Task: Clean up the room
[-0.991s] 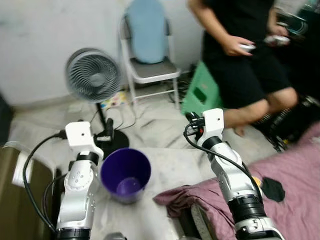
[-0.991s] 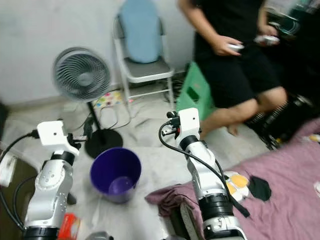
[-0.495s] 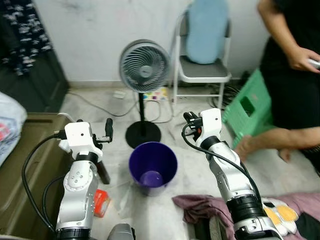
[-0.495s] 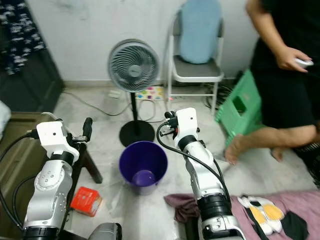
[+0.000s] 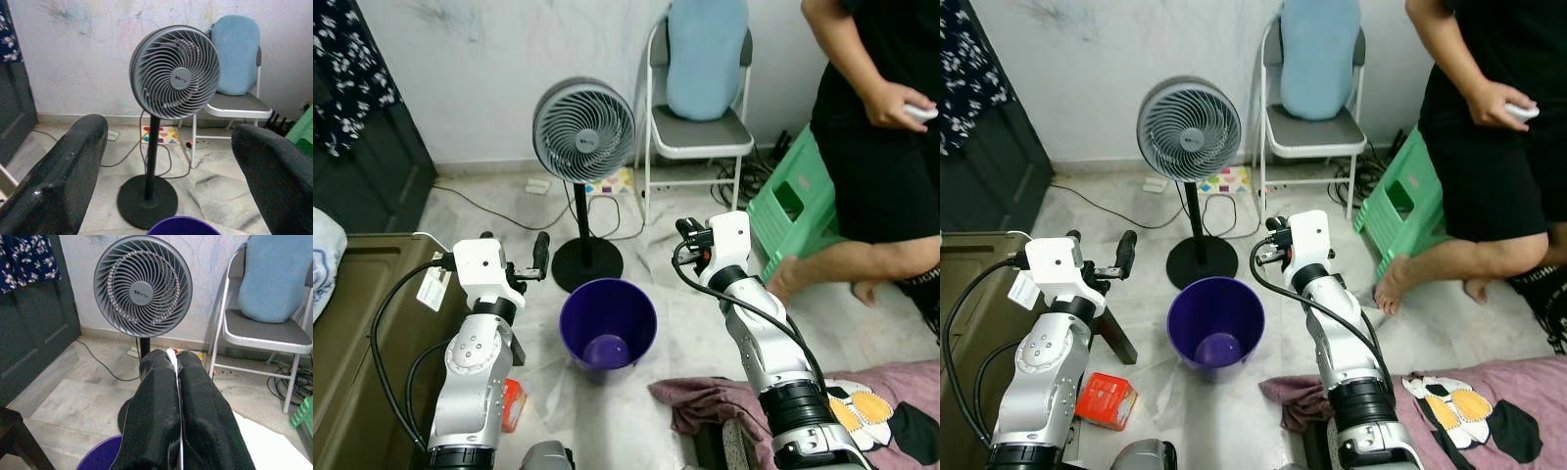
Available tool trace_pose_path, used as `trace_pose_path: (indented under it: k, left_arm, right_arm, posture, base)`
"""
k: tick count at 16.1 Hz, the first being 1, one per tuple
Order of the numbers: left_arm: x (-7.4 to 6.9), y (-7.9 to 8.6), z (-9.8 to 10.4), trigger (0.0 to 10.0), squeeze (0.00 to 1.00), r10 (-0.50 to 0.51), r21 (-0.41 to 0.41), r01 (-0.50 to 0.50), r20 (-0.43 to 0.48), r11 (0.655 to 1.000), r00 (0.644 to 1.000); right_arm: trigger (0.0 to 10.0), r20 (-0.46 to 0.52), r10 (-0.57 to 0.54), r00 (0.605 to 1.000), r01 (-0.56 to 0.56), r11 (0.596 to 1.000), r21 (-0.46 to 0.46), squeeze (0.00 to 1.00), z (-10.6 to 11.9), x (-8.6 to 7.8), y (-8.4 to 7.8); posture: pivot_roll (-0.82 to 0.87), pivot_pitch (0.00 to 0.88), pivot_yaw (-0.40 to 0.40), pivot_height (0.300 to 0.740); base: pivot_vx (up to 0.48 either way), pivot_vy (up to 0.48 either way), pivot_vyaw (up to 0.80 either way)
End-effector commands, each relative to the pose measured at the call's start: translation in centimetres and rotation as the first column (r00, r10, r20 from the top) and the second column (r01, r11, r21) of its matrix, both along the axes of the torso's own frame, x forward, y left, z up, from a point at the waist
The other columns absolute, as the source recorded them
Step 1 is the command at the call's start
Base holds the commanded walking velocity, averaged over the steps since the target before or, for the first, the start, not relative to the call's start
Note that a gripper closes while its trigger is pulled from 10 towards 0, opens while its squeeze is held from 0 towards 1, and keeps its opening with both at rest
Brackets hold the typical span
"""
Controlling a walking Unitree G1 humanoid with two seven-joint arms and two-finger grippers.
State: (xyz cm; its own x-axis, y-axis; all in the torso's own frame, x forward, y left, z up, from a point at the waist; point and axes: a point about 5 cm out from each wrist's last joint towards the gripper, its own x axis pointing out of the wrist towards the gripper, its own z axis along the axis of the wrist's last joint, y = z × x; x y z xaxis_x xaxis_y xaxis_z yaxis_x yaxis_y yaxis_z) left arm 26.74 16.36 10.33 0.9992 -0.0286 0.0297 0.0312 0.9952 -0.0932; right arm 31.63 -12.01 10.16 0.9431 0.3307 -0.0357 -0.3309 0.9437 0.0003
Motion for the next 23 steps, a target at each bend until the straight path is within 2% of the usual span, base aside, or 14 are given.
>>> trace_pose_path:
  k: [1,17,19,23]
  left_arm:
    - [0.03,0.07,0.44,10.0,0.0,-0.003,0.001,0.003,0.025,1.0,1.0]
    - [0.11,0.04,0.43,10.0,0.0,-0.014,-0.001,0.014,0.024,1.0,1.0]
    - [0.23,0.18,0.08,10.0,0.0,0.009,0.012,-0.009,-0.006,1.0,1.0]
    - [0.22,0.28,0.09,10.0,0.0,0.018,0.012,-0.018,-0.002,1.0,1.0]
  right_arm:
    - [10.0,0.012,0.0,1.0,0.0,1.0,0.003,0.0,0.42,0.19,-0.03]
    - [10.0,0.019,0.002,1.0,-0.002,1.0,0.0,0.0,0.52,0.26,0.06]
    - [10.0,0.018,-0.002,1.0,0.001,1.0,0.004,0.0,0.53,0.27,0.05]
    - [10.0,0.025,0.01,1.0,-0.01,1.0,-0.004,0.0,0.54,0.25,0.13]
  posture:
    - [-0.01,0.0,-0.029,0.74]
    - [-0.02,0.0,-0.024,0.74]
    - [-0.02,0.0,-0.023,0.74]
    - [-0.01,0.0,-0.024,0.74]
  base:
    - [0.285,0.0,0.0]
    - [0.38,0.0,0.0]
    - [0.0,0.0,0.0]
    - [0.0,0.0,0.16]
